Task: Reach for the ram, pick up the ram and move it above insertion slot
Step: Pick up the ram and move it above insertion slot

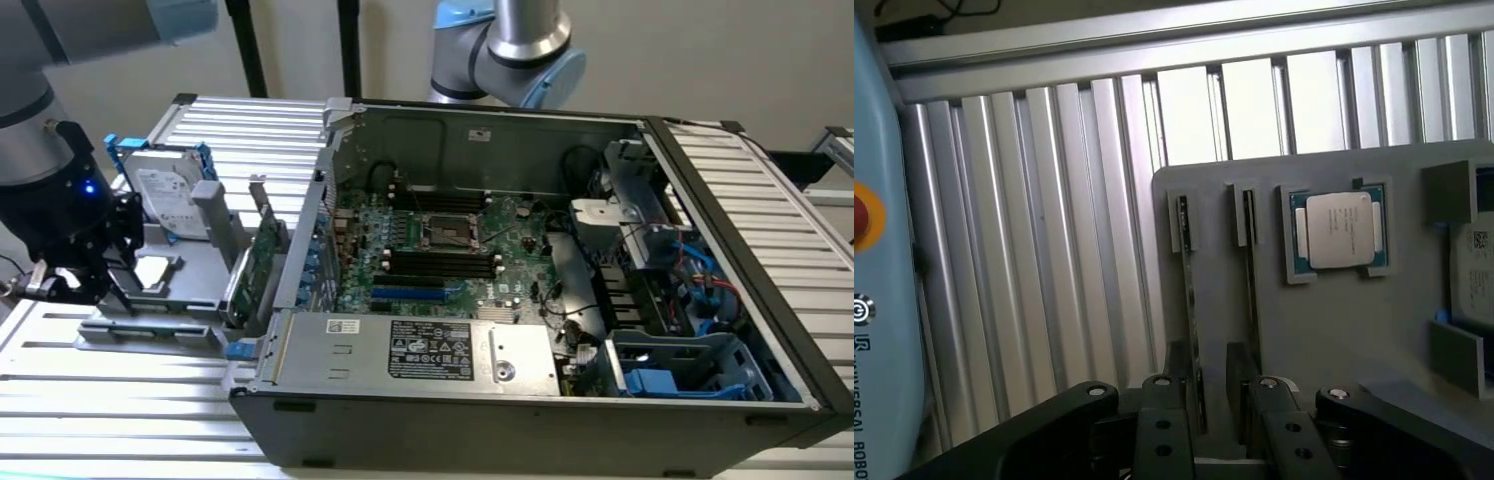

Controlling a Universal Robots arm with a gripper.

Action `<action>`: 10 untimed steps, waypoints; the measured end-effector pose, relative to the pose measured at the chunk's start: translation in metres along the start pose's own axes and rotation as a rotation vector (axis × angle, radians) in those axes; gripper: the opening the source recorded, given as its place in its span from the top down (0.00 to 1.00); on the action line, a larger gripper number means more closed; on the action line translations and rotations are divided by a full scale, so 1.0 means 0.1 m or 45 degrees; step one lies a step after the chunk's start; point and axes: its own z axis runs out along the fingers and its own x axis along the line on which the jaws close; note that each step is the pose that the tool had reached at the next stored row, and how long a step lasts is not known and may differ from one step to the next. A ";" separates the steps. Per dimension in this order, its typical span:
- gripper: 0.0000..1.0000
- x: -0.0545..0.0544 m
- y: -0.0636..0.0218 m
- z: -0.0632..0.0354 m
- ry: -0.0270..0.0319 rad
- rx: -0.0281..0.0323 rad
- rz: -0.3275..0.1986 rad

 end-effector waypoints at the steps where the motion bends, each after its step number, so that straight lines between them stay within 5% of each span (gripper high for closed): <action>1: 0.69 0.00 -0.001 0.018 0.0001 0.0000 -0.001; 10: 0.69 0.03 -0.009 0.183 0.0001 0.0001 -0.008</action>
